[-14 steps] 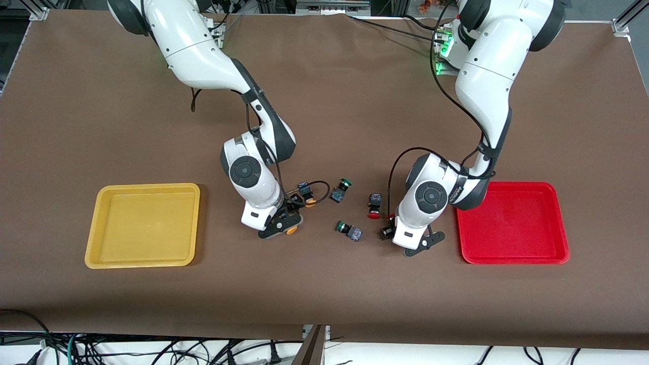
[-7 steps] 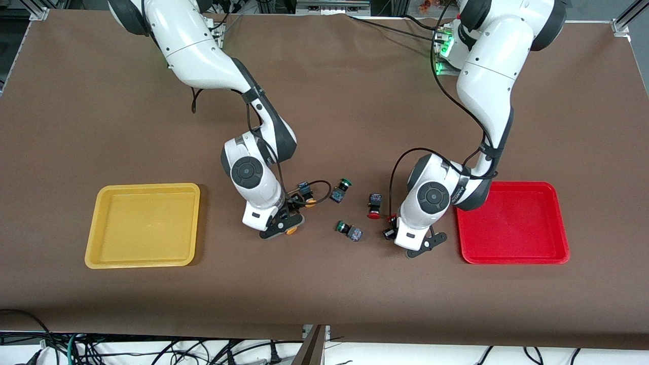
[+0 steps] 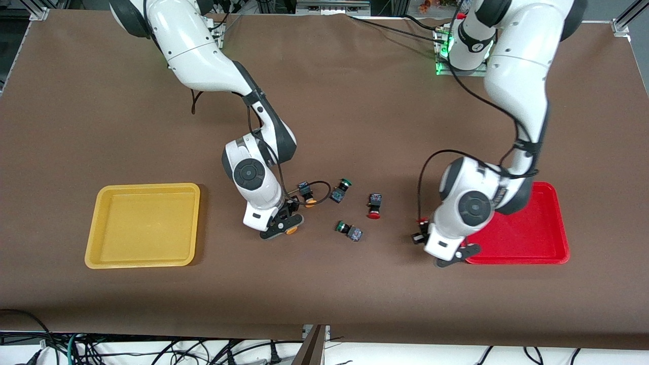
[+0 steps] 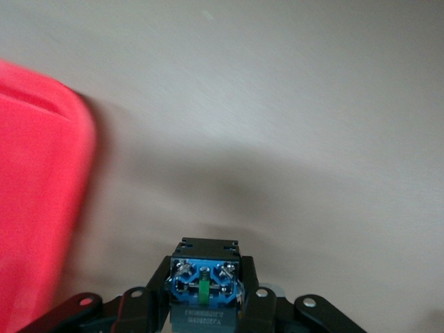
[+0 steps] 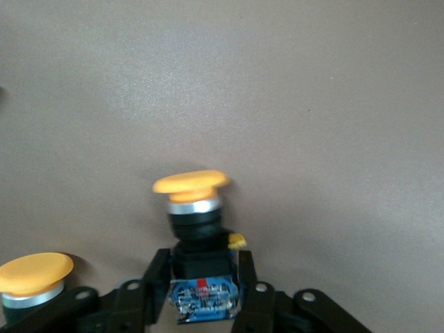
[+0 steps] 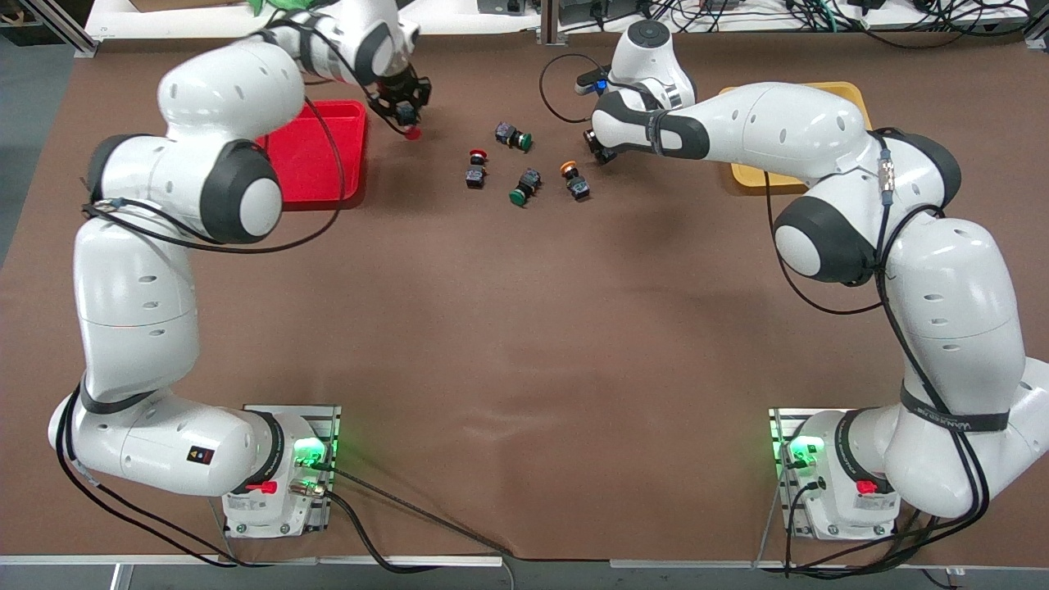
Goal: Place red and yellow buttons in trays
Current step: 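Carry the buttons into the trays and open both grippers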
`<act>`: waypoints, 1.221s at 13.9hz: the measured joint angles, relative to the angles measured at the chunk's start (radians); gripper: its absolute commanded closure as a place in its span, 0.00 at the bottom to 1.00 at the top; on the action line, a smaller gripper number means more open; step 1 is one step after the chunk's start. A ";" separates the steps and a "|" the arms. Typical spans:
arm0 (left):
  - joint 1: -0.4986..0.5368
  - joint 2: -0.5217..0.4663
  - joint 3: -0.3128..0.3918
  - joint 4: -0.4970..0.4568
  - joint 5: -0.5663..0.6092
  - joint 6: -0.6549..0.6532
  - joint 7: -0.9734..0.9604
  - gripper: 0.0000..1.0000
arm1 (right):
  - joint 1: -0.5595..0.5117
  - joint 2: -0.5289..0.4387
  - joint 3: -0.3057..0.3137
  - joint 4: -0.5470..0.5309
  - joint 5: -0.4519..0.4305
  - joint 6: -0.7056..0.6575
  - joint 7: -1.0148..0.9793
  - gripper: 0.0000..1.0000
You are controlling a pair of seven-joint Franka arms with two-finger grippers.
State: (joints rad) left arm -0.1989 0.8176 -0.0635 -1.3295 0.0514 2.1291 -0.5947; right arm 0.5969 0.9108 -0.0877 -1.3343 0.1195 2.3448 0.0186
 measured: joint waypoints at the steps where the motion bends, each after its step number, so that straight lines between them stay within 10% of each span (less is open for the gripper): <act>1: 0.026 -0.016 0.000 0.000 0.000 -0.025 0.061 1.00 | -0.002 0.000 -0.001 0.000 0.000 0.000 0.000 0.97; 10: 0.133 -0.037 -0.002 -0.006 0.000 -0.074 0.468 1.00 | -0.272 -0.141 -0.086 0.010 -0.005 -0.325 -0.536 0.97; 15: 0.191 -0.026 -0.001 -0.022 0.000 -0.075 0.742 0.99 | -0.400 -0.141 -0.125 -0.120 -0.005 -0.204 -0.737 0.93; 16: 0.196 -0.020 -0.001 -0.026 0.000 -0.075 0.776 0.99 | -0.404 -0.136 -0.125 -0.147 -0.005 -0.165 -0.742 0.76; 17: 0.199 -0.012 -0.001 -0.028 0.000 -0.075 0.801 0.99 | -0.402 -0.132 -0.125 -0.162 -0.005 -0.144 -0.742 0.35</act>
State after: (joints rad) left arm 0.0004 0.8054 -0.0649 -1.3575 0.0514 2.0545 0.2063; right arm 0.1946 0.7791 -0.2122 -1.4966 0.1145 2.2013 -0.7234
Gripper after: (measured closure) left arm 0.586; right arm 0.595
